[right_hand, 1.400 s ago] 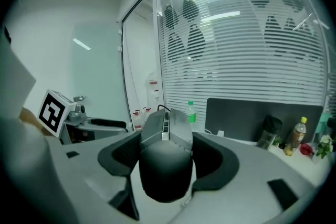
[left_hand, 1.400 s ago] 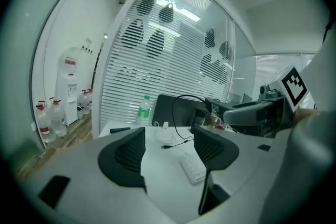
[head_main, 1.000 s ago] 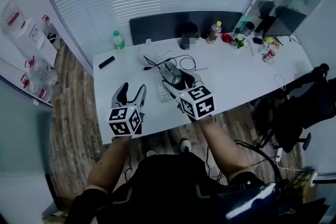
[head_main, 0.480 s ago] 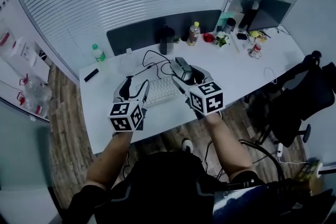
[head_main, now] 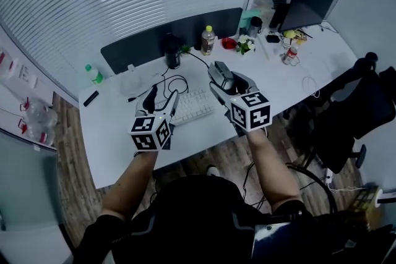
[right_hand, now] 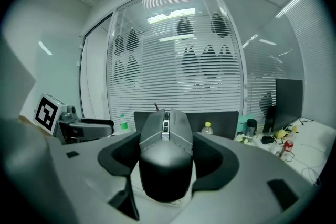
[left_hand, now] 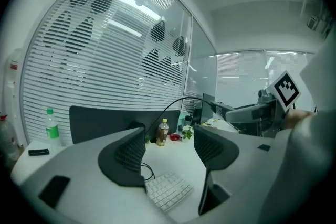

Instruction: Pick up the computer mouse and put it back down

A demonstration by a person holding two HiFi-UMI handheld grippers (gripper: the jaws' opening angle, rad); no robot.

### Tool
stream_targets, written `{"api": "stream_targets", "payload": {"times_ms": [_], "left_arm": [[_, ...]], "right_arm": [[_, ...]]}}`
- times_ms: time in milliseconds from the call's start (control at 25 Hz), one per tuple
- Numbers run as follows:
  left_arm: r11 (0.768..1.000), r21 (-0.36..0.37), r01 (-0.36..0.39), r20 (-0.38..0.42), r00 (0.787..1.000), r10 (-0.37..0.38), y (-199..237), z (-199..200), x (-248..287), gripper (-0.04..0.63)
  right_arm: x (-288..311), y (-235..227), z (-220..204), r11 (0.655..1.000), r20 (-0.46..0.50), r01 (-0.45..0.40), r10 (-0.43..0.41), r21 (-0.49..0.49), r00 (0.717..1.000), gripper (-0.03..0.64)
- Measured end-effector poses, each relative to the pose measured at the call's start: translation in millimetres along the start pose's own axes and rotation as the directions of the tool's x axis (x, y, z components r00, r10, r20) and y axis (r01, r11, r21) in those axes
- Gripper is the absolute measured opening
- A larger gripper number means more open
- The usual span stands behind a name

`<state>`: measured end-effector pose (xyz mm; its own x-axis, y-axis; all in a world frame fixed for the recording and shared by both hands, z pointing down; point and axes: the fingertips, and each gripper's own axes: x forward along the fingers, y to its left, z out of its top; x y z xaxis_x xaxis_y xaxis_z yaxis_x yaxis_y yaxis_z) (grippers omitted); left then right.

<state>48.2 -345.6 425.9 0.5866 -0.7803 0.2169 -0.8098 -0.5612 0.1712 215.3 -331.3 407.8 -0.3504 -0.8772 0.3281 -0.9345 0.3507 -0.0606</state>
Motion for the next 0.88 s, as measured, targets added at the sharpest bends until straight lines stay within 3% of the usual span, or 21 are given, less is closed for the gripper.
{"api": "stream_targets", "payload": {"times_ms": [520,880], "left_arm": [[0.999,0.014,0.030,-0.076,0.997,-0.029,-64.5,-24.3,83.9,0.304],[1.000,0.001,0.022,-0.182,0.983,-0.022,-79.5,-74.1,128.6,0.304]], "right_arm": [[-7.7,-116.2,-40.7,0.996,-0.061,0.073,-0.070,0.050,0.996,0.290],[17.9,-166.9,-109.0,0.991,-0.190,0.094,-0.075,0.093,0.979,0.290]]}}
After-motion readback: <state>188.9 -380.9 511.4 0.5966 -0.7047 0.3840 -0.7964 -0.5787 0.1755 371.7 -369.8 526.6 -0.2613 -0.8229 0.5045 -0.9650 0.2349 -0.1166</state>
